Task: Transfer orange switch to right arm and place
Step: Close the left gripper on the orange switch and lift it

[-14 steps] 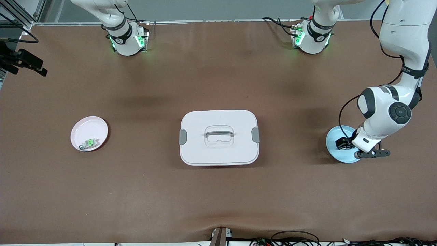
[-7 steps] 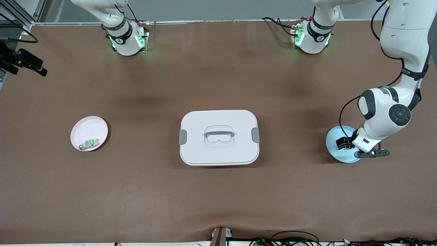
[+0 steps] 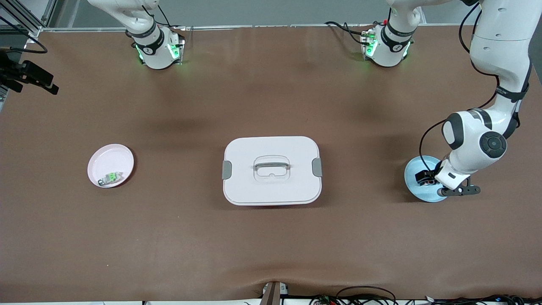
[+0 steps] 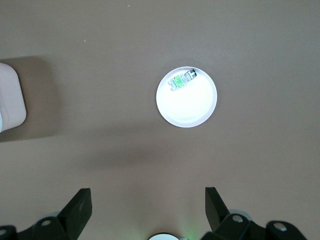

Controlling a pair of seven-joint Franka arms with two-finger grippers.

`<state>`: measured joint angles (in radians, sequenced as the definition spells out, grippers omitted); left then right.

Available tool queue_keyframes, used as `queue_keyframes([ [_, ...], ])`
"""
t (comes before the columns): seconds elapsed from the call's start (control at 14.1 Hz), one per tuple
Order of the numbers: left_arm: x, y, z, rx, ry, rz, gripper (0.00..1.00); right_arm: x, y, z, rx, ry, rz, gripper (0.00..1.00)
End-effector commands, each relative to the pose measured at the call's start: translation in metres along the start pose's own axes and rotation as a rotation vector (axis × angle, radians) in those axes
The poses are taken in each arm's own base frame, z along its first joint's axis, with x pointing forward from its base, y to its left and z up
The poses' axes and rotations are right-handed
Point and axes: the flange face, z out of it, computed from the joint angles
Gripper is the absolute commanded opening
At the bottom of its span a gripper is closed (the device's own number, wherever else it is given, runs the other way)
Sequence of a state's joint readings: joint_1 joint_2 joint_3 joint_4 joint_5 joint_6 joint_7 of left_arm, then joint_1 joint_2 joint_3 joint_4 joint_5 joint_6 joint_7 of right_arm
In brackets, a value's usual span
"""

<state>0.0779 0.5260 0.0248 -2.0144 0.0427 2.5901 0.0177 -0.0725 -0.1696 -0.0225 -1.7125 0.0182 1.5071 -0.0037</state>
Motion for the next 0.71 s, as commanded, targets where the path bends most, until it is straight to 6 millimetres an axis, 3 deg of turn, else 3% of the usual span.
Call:
queue_keyframes([
  [0.0,0.0038,-0.0025,0.0060,0.009,0.001,0.007,1.00,0.0030,0.0023,-0.0046,-0.014,-0.003,-0.003,1.00],
  [0.5,0.0023,-0.0051,0.0121,0.008,-0.009,-0.007,0.97,0.0030,0.0023,-0.0039,-0.014,-0.004,-0.003,1.00],
  [0.64,0.0026,-0.0060,0.0138,0.008,-0.010,-0.007,0.84,0.0030,0.0025,-0.0047,-0.016,-0.003,-0.003,1.00],
])
